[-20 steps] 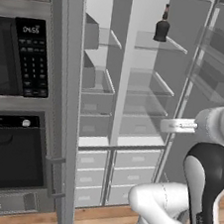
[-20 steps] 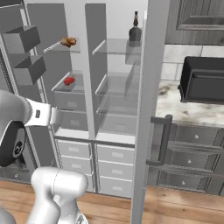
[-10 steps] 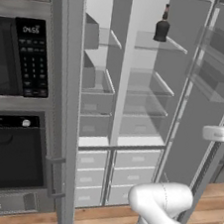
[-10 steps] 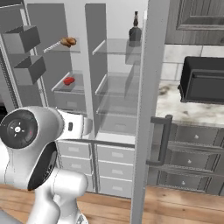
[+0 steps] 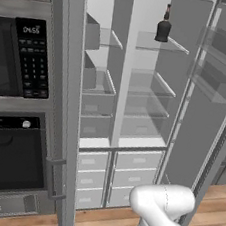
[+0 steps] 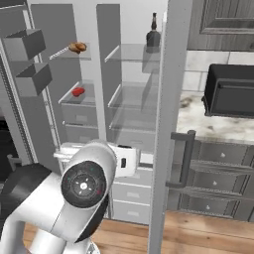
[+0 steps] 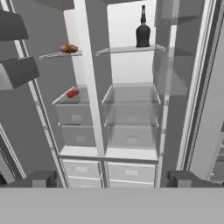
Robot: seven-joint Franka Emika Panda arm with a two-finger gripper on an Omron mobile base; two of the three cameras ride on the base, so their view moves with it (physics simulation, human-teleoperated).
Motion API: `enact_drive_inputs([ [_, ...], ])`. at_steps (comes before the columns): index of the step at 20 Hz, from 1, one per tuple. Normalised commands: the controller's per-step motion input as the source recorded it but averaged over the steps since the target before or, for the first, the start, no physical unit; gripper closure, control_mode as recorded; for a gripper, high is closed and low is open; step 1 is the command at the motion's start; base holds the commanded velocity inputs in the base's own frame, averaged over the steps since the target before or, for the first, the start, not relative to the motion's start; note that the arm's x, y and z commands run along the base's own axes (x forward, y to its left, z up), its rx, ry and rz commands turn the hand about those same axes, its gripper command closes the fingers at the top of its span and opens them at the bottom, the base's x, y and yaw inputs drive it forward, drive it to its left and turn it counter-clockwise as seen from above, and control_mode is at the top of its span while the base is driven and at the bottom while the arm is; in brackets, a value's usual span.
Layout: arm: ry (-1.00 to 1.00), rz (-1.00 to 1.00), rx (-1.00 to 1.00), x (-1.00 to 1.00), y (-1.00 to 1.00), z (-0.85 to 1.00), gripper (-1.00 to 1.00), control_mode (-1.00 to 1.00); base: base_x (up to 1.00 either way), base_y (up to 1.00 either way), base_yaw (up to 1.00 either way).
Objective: There's a chicken drumstick in the fridge that needs to be moved to the freezer for freezing. Pick up the chicken drumstick from the fridge, place it on any shelf in the freezer, and close the fridge and freezer doors when done.
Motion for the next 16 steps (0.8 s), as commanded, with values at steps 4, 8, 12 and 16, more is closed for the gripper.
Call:
enact_drive_inputs([
  [4,-0.17,0.02,0.01,-0.13,-0.7,-0.19,-1.0,-1.0,0.0,0.0,0.0],
  [8,-0.18,0.01,0.0,0.0,-0.67,-0.42,-1.0,-1.0,0.0,0.0,0.0],
  [12,-0.12,0.09,0.0,0.13,-0.82,-0.45,-1.0,-1.0,0.0,0.0,0.0],
  [16,-0.11,0.15,0.04,0.37,-0.7,-0.33,-1.0,-1.0,0.0,0.0,0.0],
])
